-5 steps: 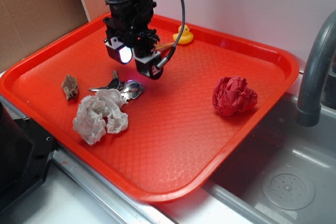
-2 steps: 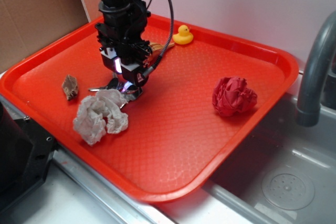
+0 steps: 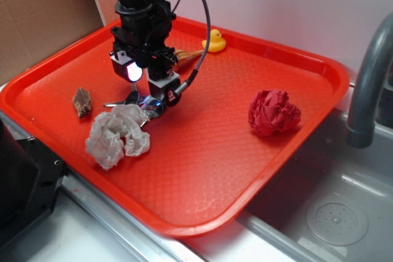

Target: Grab the shell.

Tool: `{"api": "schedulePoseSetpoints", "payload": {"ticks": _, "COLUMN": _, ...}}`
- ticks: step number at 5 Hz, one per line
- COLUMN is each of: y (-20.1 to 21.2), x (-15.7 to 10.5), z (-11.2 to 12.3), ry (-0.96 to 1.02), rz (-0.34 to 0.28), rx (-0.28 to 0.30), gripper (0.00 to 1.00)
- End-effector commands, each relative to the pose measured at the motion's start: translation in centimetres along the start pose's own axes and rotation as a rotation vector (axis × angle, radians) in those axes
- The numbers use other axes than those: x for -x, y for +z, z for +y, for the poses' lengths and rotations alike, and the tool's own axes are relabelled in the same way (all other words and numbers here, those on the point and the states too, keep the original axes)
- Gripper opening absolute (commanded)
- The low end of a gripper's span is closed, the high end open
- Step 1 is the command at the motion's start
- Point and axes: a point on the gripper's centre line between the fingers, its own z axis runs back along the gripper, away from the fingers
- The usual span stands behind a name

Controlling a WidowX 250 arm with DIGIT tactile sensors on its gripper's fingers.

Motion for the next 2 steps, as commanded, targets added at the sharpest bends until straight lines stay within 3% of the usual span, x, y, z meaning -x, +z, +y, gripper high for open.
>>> {"api": "schedulePoseSetpoints", "payload": {"ticks": 1, "y": 1.1, "x": -0.5, "z": -0.1, "ry": 0.008, "rz": -0.044, "rx": 0.007, "gripper": 1.00}}
{"api": "schedulePoseSetpoints", "payload": {"ticks": 2, "y": 1.4, "x": -0.7, "z": 1.2, "ry": 0.050, "rz": -0.075, "rx": 0.050, "gripper": 1.00}}
